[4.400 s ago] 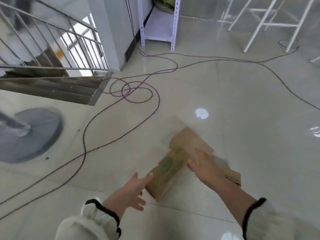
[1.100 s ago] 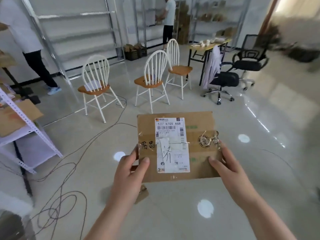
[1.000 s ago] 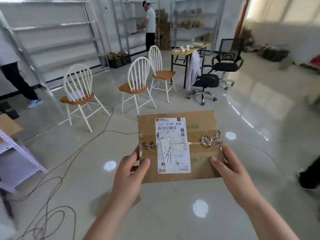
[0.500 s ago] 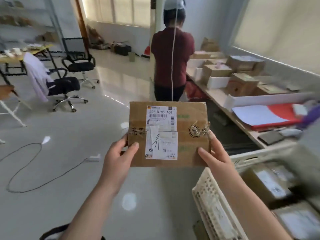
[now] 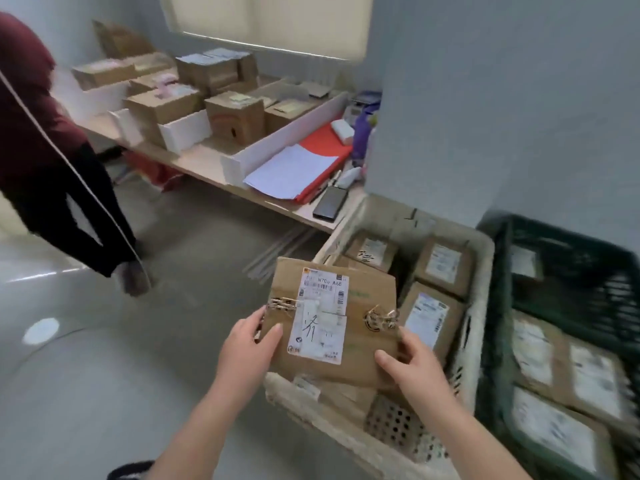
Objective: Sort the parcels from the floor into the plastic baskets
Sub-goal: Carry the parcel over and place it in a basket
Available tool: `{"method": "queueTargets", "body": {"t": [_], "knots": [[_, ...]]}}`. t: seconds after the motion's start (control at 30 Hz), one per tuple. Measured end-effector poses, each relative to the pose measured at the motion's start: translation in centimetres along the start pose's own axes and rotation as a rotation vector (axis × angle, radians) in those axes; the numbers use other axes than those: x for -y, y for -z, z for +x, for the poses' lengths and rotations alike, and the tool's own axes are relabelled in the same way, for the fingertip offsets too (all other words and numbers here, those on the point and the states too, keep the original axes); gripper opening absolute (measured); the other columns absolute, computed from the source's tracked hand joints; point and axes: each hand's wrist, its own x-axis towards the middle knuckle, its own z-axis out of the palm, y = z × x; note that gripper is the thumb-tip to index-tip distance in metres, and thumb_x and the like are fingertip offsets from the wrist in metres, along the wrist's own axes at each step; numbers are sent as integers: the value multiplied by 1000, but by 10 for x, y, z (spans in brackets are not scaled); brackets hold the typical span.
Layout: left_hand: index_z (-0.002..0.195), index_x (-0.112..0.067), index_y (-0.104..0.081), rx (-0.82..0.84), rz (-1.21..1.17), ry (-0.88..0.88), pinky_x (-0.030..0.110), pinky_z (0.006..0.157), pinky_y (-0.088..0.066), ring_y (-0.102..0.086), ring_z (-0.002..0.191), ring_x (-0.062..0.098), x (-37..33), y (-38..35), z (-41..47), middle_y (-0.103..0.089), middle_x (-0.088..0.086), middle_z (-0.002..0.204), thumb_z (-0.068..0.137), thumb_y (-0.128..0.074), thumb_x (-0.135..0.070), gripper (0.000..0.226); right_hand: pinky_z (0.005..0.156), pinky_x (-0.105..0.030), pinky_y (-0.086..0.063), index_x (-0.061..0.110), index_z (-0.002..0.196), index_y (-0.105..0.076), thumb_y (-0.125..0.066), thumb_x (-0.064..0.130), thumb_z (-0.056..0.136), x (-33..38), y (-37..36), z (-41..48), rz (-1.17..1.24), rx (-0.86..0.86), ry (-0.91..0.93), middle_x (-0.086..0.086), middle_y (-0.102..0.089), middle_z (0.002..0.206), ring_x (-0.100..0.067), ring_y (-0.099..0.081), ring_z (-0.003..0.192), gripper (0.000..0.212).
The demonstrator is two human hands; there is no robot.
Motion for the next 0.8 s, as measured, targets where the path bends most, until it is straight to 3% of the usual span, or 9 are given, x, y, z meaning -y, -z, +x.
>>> {"method": "queueTargets", "body": {"t": [0.1, 0.2, 0.27, 0.33, 0.43, 0.5, 0.57, 0.67, 0.8], "knots": [[127, -24, -54, 107, 204, 60, 40, 92, -46, -56, 111, 20, 13, -44, 41, -61, -3, 118, 88, -53, -34, 40, 55, -4, -45, 20, 138, -44, -66, 11, 86, -37, 0, 27, 33, -88, -149, 13, -56, 117, 8, -54, 82, 58], [124, -17, -47, 60, 376, 141, 38, 83, -45, -55, 103, 26, 32, -80, 67, -61, 5, 115, 87, -53, -37, 43, 60, -8, -48, 22, 133, -48, -60, 1, 88, -69, -9, 59, 106, -87, -256, 8, -62, 114, 6, -57, 83, 51], [119, -15, -45, 52, 480, 163, 37, 78, -44, -52, 94, 25, 44, -100, 79, -60, 7, 111, 87, -54, -36, 40, 64, -13, -52, 21, 139, -43, -56, -1, 89, -88, -16, 80, 142, -81, -326, 14, -60, 104, 1, -59, 87, 56], [121, -14, -47, 66, 528, 136, 38, 81, -46, -51, 96, 23, 56, -116, 89, -59, 8, 114, 88, -55, -31, 38, 77, -24, -56, 22, 142, -39, -54, 0, 89, -104, -21, 96, 158, -87, -374, 13, -59, 108, -6, -60, 97, 59], [133, -15, -45, 176, 522, 51, 36, 94, -44, -51, 110, 16, 73, -135, 102, -56, 3, 127, 88, -59, -24, 48, 103, -39, -45, 28, 145, -33, -52, -1, 90, -126, -29, 111, 198, -73, -430, 5, -53, 134, -13, -50, 120, 65], [141, -16, -37, 279, 489, 56, 33, 97, -44, -49, 110, 10, 82, -143, 109, -48, 3, 136, 86, -63, -25, 62, 106, -40, -41, 33, 146, -30, -49, -1, 92, -137, -33, 121, 228, -58, -464, 6, -49, 139, -11, -47, 121, 67], [144, -22, -31, 381, 517, 59, 36, 105, -38, -43, 123, 14, 92, -148, 118, -33, 4, 146, 82, -68, -31, 73, 105, -45, -41, 36, 146, -27, -48, -2, 93, -148, -39, 132, 262, -76, -505, 4, -48, 141, -17, -48, 124, 68], [146, -32, -24, 486, 578, 45, 41, 115, -20, -12, 144, 23, 109, -154, 132, -2, -2, 157, 75, -74, -36, 87, 105, -48, -42, 34, 147, -24, -50, -4, 92, -161, -45, 145, 270, -126, -533, 1, -45, 143, -20, -47, 126, 72], [146, -40, -16, 525, 665, 64, 48, 115, -9, 14, 145, 25, 124, -167, 146, 18, -8, 156, 76, -76, -26, 94, 106, -48, -41, 29, 150, -18, -55, -3, 90, -171, -50, 156, 235, -156, -558, -1, -41, 146, -22, -44, 130, 76]]}}
